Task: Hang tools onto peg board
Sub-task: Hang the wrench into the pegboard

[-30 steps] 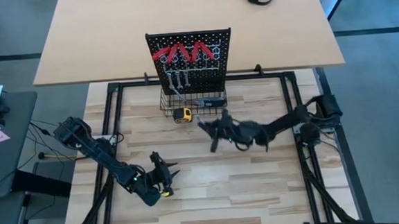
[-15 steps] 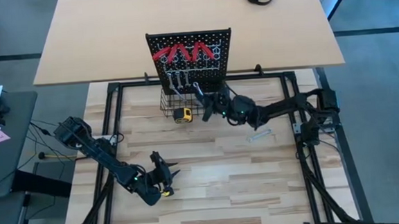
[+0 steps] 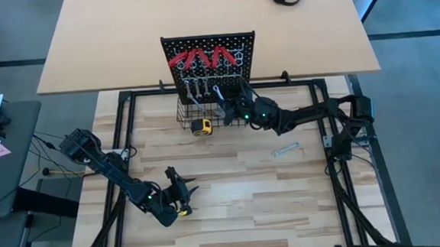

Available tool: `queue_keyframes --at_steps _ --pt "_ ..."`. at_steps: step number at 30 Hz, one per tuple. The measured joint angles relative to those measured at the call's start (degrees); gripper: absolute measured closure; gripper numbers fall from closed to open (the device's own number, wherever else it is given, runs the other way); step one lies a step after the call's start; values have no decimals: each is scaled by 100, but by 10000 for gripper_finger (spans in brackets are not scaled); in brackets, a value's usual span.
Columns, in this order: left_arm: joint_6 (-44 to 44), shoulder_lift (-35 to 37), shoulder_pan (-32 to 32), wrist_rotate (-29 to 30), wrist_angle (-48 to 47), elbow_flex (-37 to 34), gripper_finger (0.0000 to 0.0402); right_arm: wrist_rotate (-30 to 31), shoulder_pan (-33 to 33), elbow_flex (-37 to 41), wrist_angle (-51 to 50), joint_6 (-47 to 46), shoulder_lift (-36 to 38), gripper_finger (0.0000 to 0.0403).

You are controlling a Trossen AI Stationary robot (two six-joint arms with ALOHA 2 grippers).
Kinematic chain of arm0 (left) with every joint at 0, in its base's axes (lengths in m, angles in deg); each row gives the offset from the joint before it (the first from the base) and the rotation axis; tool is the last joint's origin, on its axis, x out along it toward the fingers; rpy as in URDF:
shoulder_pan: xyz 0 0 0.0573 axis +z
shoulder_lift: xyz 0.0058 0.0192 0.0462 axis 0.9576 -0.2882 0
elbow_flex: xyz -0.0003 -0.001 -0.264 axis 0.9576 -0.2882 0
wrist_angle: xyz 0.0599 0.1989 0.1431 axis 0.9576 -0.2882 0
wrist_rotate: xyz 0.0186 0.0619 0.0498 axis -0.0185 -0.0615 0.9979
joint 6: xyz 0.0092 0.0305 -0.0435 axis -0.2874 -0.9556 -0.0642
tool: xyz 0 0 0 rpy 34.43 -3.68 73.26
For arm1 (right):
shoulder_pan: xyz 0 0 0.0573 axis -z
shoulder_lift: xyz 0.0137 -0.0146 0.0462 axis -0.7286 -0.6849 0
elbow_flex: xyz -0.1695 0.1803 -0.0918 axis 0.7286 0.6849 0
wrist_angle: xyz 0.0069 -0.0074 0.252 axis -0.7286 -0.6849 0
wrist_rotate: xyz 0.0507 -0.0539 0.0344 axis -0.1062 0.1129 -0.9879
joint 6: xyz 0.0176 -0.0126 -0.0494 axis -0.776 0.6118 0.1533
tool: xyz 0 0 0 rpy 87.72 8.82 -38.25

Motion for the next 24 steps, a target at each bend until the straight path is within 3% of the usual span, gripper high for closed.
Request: queue_keyframes --at_steps 6,10,16,24 --pt "-2 0 0 23 0 2 276 -133 14 -231 -343 135 0 391" --pt "0 -2 0 26 5 2 276 -287 19 -493 -181 18 -410 391" --pt "2 -2 0 -2 4 4 276 -411 -5 -876 804 -58 -1234 391" --pt "7 -2 -2 -138 -59 4 276 -71 -73 -665 1231 289 -1284 390"
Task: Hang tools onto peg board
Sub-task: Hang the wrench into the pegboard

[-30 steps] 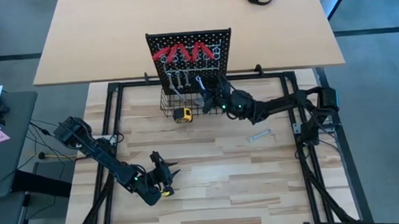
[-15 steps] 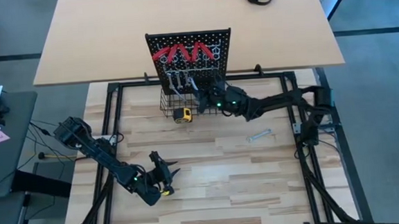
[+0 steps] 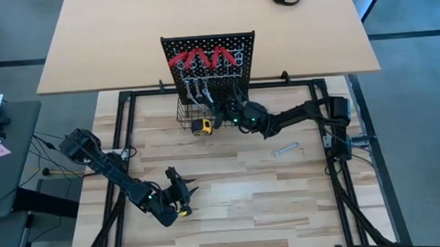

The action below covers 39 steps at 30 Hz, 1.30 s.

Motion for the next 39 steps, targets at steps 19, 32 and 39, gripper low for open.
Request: queue_keyframes --at_steps 19,32,39 --pt "0 0 -2 -36 41 0 276 342 323 108 -110 -733 27 390" --pt "-2 0 -2 -61 40 0 275 506 363 108 -122 -923 27 390" --pt "-4 0 -2 -61 38 0 276 683 352 108 -282 -1191 30 390"
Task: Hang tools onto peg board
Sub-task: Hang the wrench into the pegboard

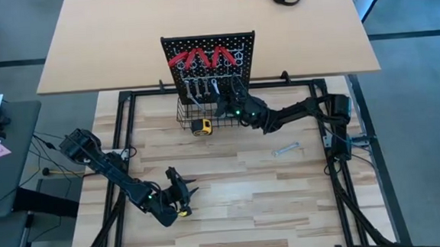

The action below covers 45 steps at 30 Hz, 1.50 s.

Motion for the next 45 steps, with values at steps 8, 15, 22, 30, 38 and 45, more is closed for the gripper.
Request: queue_keyframes --at_steps 8,15,22,30,38,45 --pt "-17 0 0 -4 15 0 276 87 1 -7 -113 -208 5 390" --pt "-18 0 -2 -4 20 0 276 -89 98 -11 -417 -305 12 368" --pt "-19 0 -2 -7 26 0 276 -124 118 13 -554 -281 -12 296" --pt "-12 0 -2 -21 25 0 276 -770 151 13 -571 164 -13 191" --pt "0 0 -2 -63 24 0 276 -980 133 9 -883 207 -12 181" --pt "2 0 -2 -63 24 0 276 -1056 136 7 -1644 746 268 192"
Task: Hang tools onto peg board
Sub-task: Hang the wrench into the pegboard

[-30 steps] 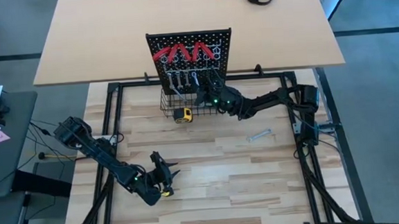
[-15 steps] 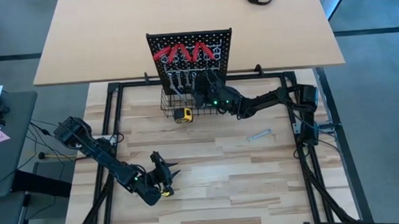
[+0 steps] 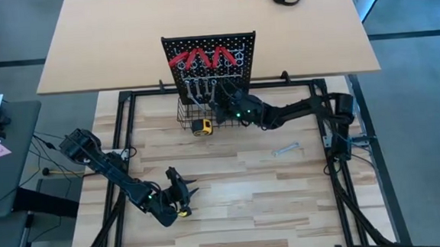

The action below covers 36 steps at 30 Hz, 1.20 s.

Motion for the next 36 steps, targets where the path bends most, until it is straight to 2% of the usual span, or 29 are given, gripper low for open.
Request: queue_keyframes --at_steps 15,19,23,26,29,36 --pt "11 0 0 4 4 0 276 63 -45 -7 -4222 2572 2149 193" --pt "20 0 0 4 4 0 276 22 -602 7 -5380 3702 2752 193" --pt "24 0 0 -26 2 0 276 -28 -1713 413 -5669 4350 3534 193" --pt "50 0 -17 -35 2 0 276 269 -2547 968 -5652 4107 4191 193" --pt "85 0 -46 -37 11 0 276 600 -3215 1671 -5648 3389 4831 193" --pt "85 2 -46 -37 107 0 276 694 -4203 3394 -5586 1647 5644 193"
